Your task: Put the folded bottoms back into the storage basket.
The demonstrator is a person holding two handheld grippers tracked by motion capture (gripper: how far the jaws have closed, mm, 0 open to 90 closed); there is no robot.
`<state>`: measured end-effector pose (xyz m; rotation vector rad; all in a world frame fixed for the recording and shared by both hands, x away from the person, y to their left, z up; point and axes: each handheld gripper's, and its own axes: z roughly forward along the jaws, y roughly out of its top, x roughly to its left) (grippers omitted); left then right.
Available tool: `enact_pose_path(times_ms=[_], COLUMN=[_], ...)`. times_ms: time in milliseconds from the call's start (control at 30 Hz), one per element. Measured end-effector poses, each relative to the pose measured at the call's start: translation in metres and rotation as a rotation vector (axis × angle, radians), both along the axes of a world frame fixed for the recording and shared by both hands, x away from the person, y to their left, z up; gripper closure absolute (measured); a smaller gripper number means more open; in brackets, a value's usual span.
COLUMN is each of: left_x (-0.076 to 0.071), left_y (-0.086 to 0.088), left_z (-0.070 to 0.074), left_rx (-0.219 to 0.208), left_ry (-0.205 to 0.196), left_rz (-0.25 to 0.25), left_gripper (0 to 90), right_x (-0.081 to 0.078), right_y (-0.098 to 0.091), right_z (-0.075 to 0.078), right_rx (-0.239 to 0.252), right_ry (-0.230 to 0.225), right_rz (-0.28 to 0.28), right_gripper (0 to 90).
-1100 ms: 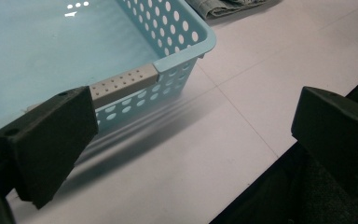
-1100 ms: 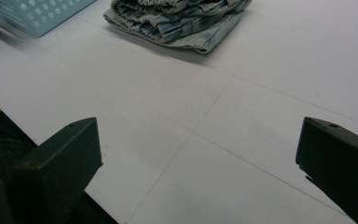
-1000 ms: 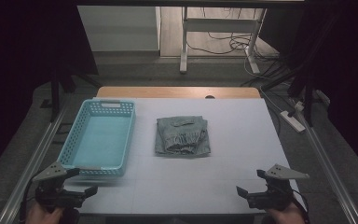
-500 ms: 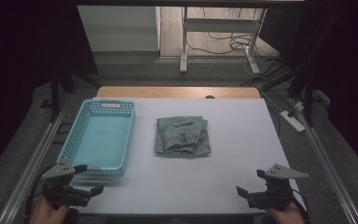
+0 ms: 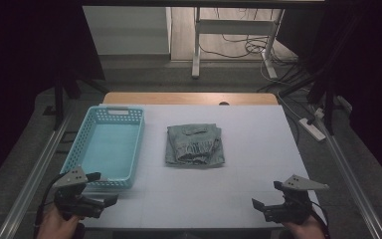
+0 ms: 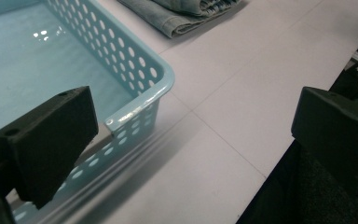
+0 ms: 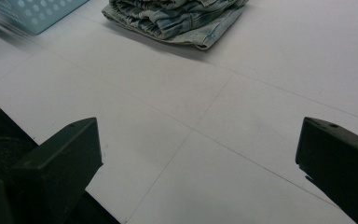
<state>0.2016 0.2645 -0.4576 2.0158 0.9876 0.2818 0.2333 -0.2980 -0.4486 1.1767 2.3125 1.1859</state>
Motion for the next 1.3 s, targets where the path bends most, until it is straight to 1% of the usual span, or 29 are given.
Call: enact_pose_path(times_ms=[100,167,333,500,533,667,767,833,867,1067,1300], left_x=[0.003,0.004,0.011,0.017,0.018,0.023,0.027,0.029,0.032,0.041,0.052], left_y=[-0.004,-0.007,-0.013,-0.02,-0.021,-0.025,-0.029,-0.031,-0.035,-0.045,-0.059], left_z=[0.0,0.0,0.001,0.0,0.0,0.002,0.003,0.003,0.002,0.002,0.002], left_rx=[0.016,0.012,-0.014,-0.031,-0.039,-0.04,-0.053,-0.045,-0.032,-0.024,-0.039], left_ry=[-0.008,-0.008,-0.002,-0.012,-0.011,-0.012,-0.002,0.0,-0.001,-0.006,0.014], left_rz=[-0.014,-0.021,-0.039,-0.058,-0.058,-0.054,-0.056,-0.06,-0.06,-0.072,-0.083], left_gripper=[0.0,0.0,0.0,0.0,0.0,0.0,0.0,0.0,0.0,0.0,0.0], right_x=[0.0,0.0,0.001,0.001,0.001,0.001,0.001,0.001,0.001,0.001,0.002], right_y=[0.0,0.0,0.001,0.001,0.001,0.002,0.002,0.002,0.003,0.003,0.004], right_z=[0.0,0.0,0.0,0.0,0.0,-0.001,-0.001,-0.001,-0.001,-0.001,-0.001], right_rx=[-0.001,-0.003,-0.007,-0.011,-0.011,-0.019,-0.02,-0.022,-0.023,-0.029,-0.033], right_ry=[0.001,0.003,0.006,0.007,0.007,0.01,0.01,0.011,0.012,0.016,0.019], right_rz=[0.001,0.002,0.005,0.007,0.008,0.012,0.013,0.014,0.015,0.02,0.028], right_gripper=[0.5,0.5,0.6,0.6,0.6,0.6,0.6,0.6,0.6,0.6,0.8])
